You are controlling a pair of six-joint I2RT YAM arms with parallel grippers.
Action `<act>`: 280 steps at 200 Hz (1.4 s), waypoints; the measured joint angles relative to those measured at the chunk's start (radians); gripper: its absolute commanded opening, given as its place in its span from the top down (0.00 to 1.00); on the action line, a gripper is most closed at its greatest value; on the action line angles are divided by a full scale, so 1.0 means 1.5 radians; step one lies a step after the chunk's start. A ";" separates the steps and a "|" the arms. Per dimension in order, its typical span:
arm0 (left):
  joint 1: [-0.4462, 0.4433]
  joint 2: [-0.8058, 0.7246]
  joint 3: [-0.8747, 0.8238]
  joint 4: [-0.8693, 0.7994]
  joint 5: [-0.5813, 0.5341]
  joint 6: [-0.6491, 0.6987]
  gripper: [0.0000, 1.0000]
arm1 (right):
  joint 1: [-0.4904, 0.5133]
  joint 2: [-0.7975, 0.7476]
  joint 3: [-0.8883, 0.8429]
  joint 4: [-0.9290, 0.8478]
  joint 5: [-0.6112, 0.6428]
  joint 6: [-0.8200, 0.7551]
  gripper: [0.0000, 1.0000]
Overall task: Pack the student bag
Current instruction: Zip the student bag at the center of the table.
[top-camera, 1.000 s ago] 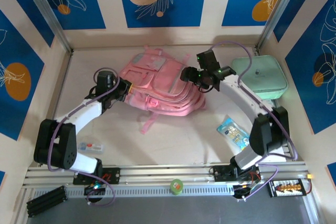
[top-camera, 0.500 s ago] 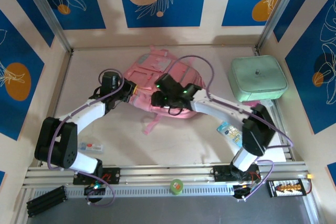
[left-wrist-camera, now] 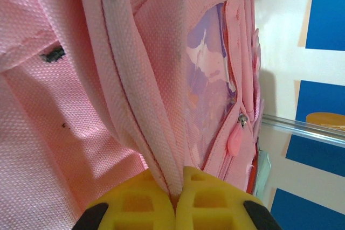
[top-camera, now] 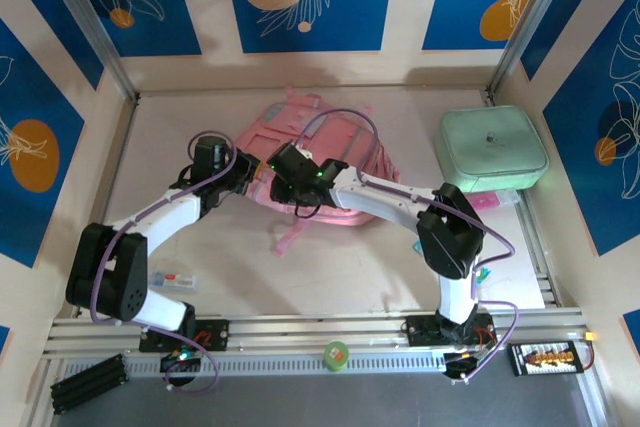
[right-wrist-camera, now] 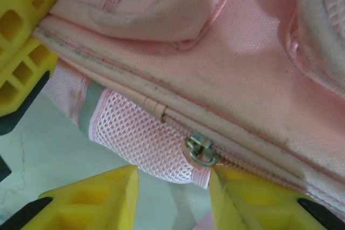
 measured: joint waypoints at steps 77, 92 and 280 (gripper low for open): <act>-0.001 0.008 0.000 0.018 0.000 -0.002 1.00 | -0.002 0.047 0.062 -0.043 0.050 -0.006 0.66; -0.001 0.008 0.000 0.020 0.000 -0.002 1.00 | -0.001 0.051 0.073 -0.053 0.064 -0.007 0.67; -0.009 0.008 0.000 0.030 0.016 -0.002 1.00 | 0.010 0.080 0.138 -0.183 0.189 0.057 0.81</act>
